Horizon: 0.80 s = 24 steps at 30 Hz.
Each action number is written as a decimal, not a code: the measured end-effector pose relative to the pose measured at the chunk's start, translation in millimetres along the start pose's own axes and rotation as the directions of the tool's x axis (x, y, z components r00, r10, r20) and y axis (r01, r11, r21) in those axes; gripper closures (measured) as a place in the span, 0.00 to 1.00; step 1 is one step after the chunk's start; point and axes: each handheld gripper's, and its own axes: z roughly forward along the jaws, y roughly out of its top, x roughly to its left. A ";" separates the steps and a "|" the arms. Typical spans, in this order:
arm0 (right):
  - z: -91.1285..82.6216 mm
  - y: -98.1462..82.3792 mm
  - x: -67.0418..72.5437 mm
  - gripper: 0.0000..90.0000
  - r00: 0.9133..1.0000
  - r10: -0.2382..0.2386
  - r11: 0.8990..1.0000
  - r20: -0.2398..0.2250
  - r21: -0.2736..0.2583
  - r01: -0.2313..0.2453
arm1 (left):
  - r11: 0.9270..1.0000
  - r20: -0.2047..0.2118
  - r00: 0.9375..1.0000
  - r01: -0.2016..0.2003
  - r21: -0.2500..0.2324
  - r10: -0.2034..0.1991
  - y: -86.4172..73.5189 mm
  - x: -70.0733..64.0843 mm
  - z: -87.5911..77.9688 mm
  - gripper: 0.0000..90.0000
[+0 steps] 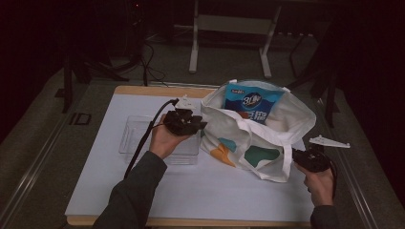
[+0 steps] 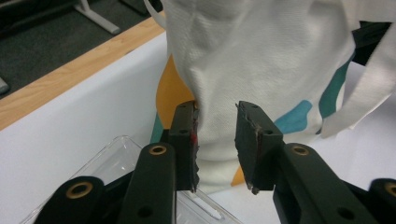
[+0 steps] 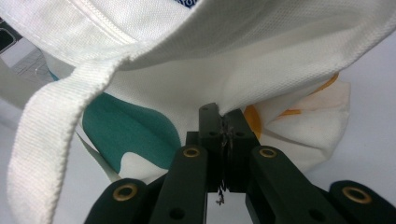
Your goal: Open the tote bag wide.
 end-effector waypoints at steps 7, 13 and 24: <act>0.0 1.7 2.0 0.98 1.000 0.003 1.000 0.002 -0.002 -0.003 | 0.999 0.025 0.999 -0.033 -0.017 0.033 -1.4 -10.7 -7.1 0.75; 0.5 2.4 2.8 0.98 1.000 0.002 1.000 0.002 -0.003 -0.002 | 0.997 0.027 0.997 -0.075 -0.027 0.076 3.2 -26.2 5.4 0.66; 0.2 1.0 1.7 0.98 1.000 0.004 1.000 -0.004 -0.009 -0.004 | 0.991 -0.076 0.988 -0.133 -0.016 0.132 10.5 -52.1 45.8 0.51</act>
